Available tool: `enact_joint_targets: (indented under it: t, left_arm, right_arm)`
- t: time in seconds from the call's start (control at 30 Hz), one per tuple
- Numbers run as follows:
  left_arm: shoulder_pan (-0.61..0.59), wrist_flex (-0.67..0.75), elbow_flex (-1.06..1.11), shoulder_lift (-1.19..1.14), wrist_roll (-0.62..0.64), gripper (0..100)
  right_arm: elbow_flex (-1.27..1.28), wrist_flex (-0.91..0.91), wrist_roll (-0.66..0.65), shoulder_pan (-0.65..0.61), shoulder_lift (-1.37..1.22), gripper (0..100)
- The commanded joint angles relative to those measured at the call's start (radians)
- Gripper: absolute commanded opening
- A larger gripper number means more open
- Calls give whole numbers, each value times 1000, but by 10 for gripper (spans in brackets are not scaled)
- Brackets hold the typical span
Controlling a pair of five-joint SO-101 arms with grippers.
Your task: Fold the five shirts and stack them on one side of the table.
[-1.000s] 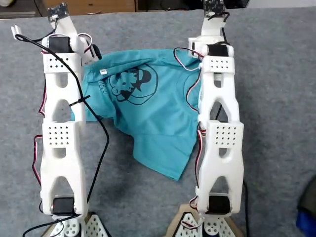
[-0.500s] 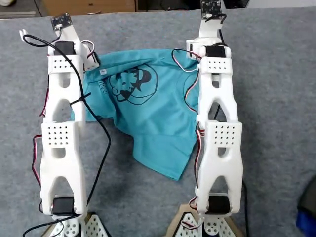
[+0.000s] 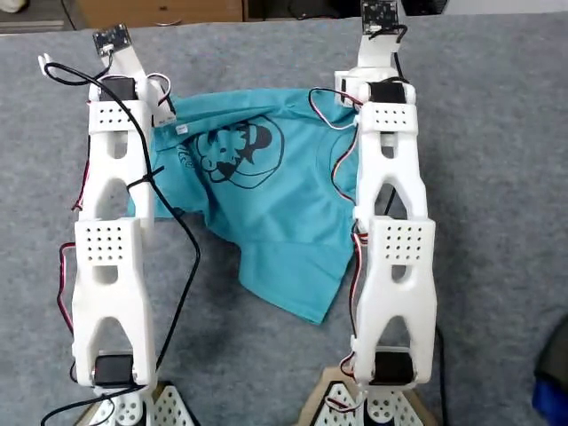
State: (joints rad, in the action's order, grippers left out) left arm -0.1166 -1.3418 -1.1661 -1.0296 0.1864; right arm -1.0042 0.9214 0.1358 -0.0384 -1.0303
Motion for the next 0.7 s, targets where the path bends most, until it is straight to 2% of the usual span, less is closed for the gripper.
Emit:
enact_joint_targets:
  t: [0.0, 0.07, 0.5, 0.57, 0.67]
  left_arm:
    - [0, 14, -3, 10, 6, 58]
    - [0, 17, -3, 10, 6, 14]
    - [2, 3, -12, 12, 6, 22]
    - [2, -18, -12, 12, 2, 60]
    - [3, -64, -12, 12, 6, 174]
  right_arm:
    - [-68, -21, -5, -18, 4, 5]
    - [-68, -21, -5, -18, 4, 5]
    - [-68, -21, -5, -18, 5, 5]
    - [-68, -21, -5, -18, 5, 5]
    - [-68, -21, -5, -18, 5, 5]
